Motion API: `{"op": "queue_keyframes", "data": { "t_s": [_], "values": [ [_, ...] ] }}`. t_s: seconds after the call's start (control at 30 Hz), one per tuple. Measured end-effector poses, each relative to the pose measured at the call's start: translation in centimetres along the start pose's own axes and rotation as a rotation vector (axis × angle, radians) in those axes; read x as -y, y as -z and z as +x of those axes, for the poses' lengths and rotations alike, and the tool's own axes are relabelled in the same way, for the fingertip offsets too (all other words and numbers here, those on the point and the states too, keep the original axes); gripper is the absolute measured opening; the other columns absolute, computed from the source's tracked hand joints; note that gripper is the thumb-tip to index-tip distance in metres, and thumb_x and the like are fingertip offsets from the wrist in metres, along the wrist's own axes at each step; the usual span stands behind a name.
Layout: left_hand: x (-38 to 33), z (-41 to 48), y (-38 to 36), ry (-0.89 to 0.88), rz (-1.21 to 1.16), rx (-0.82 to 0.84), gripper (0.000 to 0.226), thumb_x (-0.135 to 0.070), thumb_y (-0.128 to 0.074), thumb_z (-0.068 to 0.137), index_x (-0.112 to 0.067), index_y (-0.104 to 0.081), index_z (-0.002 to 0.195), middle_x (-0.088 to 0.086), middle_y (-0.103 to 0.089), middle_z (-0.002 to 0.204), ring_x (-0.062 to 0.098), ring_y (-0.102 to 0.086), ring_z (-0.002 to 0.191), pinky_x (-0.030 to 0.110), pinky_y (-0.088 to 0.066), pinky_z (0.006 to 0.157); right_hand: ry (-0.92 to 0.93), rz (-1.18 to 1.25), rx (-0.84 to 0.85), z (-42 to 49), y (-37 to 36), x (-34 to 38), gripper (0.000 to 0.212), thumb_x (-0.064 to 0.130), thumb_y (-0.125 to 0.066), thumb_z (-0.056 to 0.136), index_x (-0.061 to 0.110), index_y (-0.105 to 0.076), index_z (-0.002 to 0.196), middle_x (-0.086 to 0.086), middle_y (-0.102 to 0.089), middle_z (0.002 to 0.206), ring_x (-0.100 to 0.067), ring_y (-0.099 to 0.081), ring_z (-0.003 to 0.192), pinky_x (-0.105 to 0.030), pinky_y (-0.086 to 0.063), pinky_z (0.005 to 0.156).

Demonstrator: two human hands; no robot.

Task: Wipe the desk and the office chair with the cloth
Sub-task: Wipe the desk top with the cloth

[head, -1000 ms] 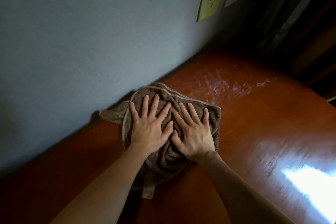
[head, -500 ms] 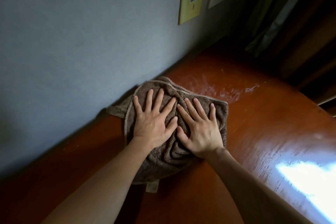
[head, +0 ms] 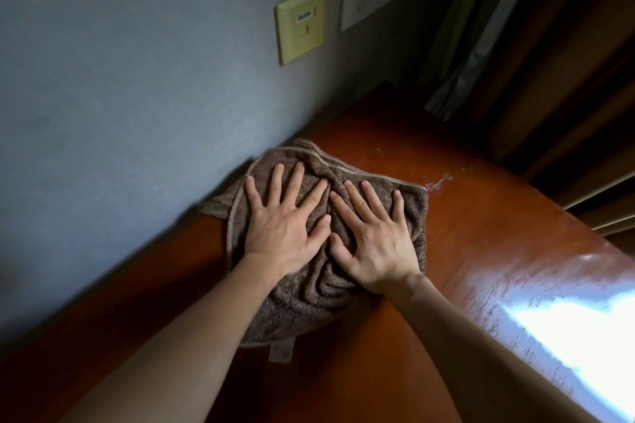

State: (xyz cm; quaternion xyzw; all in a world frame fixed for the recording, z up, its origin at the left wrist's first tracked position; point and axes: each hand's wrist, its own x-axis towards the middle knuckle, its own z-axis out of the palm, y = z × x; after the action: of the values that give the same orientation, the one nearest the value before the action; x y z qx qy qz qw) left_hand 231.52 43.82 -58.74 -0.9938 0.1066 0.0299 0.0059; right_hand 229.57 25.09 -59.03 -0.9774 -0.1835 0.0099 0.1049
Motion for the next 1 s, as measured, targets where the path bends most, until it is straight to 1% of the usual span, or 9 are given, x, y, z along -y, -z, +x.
{"op": "queue_keyframes", "data": {
  "t_s": [0.3,0.57,0.77,1.0],
  "values": [
    [-2.0,3.2,0.3,-0.021,0.005,-0.003,0.072,-0.067,-0.004,0.09,-0.043,-0.011,0.157,0.004,0.0,0.169,0.035,0.006,0.154,0.073,0.002,0.113,-0.024,0.004,-0.017,1.3,0.7,-3.1,0.07,0.062,-0.027,0.096,0.031,-0.023,0.159,0.004,-0.015,0.168,-0.023,-0.005,0.156,-0.066,-0.004,0.119],
    [-3.8,6.4,0.6,-0.045,0.004,-0.009,0.072,-0.067,-0.003,0.09,-0.043,-0.011,0.158,0.004,0.0,0.169,0.035,0.005,0.154,0.073,0.002,0.113,-0.045,0.025,-0.04,2.6,1.5,-6.0,0.069,0.061,-0.026,0.096,0.031,-0.025,0.159,0.003,-0.016,0.167,-0.023,-0.006,0.156,-0.065,-0.003,0.12],
    [-5.5,9.5,0.9,-0.068,0.014,-0.006,0.073,-0.066,-0.001,0.089,-0.043,-0.009,0.157,0.004,-0.001,0.169,0.035,0.004,0.154,0.073,0.001,0.113,-0.074,0.017,-0.03,3.9,2.1,-8.8,0.071,0.063,-0.023,0.096,0.032,-0.021,0.16,0.005,-0.014,0.168,-0.021,-0.003,0.156,-0.064,-0.003,0.12],
    [-7.2,13.9,1.0,-0.112,0.01,-0.038,0.075,-0.066,-0.001,0.087,-0.043,-0.013,0.157,0.004,-0.006,0.169,0.035,0.0,0.153,0.073,-0.001,0.113,-0.137,0.017,-0.059,6.1,2.5,-11.9,0.071,0.065,-0.024,0.095,0.035,-0.022,0.159,0.006,-0.016,0.167,-0.02,-0.007,0.155,-0.062,-0.004,0.121]
  ]
}}
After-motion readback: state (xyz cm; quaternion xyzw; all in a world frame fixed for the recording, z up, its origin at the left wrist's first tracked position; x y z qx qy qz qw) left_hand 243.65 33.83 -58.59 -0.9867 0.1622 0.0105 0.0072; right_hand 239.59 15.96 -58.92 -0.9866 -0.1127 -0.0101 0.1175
